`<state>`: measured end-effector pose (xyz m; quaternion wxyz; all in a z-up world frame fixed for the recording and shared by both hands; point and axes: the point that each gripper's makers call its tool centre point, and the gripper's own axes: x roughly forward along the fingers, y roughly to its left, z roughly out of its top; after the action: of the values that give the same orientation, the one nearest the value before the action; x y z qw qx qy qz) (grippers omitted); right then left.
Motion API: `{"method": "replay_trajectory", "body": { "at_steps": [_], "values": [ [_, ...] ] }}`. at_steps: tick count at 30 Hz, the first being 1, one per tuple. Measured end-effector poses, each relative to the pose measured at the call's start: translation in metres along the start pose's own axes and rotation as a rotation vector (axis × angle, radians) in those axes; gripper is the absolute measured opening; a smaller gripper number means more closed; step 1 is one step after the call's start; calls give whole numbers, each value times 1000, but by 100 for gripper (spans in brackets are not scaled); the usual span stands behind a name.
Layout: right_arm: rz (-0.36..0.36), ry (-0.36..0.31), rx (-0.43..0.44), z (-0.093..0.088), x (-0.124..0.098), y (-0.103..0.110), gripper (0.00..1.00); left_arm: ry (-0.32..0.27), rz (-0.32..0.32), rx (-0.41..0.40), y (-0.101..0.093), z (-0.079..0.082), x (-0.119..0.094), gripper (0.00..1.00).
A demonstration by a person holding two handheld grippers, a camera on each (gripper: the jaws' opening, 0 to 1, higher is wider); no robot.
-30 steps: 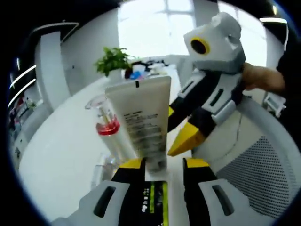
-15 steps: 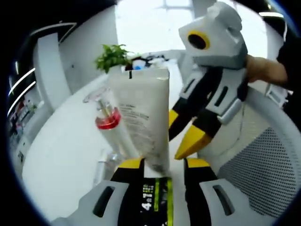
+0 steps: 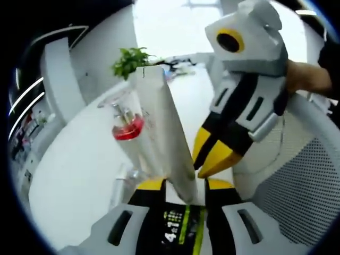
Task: Arrange the skincare products in the storage area until every visible bottle or jar stands upright without overlapping.
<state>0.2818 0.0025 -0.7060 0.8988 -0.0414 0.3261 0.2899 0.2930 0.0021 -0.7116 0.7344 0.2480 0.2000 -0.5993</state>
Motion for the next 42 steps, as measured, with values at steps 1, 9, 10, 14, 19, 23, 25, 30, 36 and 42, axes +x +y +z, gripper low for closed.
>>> {"method": "replay_trajectory", "body": {
  "at_steps": [1, 9, 10, 14, 19, 23, 25, 30, 36, 42],
  "values": [
    [0, -1, -1, 0, 0, 0, 4, 1, 2, 2, 0, 0, 0, 24],
    [-12, -2, 1, 0, 1, -3, 5, 2, 5, -11, 4, -2, 4, 20],
    [-13, -3, 2, 0, 1, -3, 5, 0, 4, -12, 4, -2, 4, 20],
    [-26, 3, -17, 0, 0, -4, 7, 4, 7, -6, 5, -3, 2, 17],
    [-39, -1, -1, 0, -1, -10, 12, 4, 3, -9, 5, -3, 2, 16],
    [-58, -5, 6, 0, -2, -16, 14, 3, 0, -12, 5, -4, 1, 16],
    [-61, -4, 5, 0, -1, -19, 16, 2, -3, -10, 5, -4, 1, 16],
    [-55, 26, -15, -7, 5, -20, 16, -3, -4, -8, 5, -4, 1, 17],
    [-38, 41, -50, -8, 10, -17, 16, 12, 4, -12, 5, -7, 7, 18],
    [-34, 47, -64, -10, 12, -17, 13, 24, 9, -21, 6, -10, 12, 19]
  ]
}}
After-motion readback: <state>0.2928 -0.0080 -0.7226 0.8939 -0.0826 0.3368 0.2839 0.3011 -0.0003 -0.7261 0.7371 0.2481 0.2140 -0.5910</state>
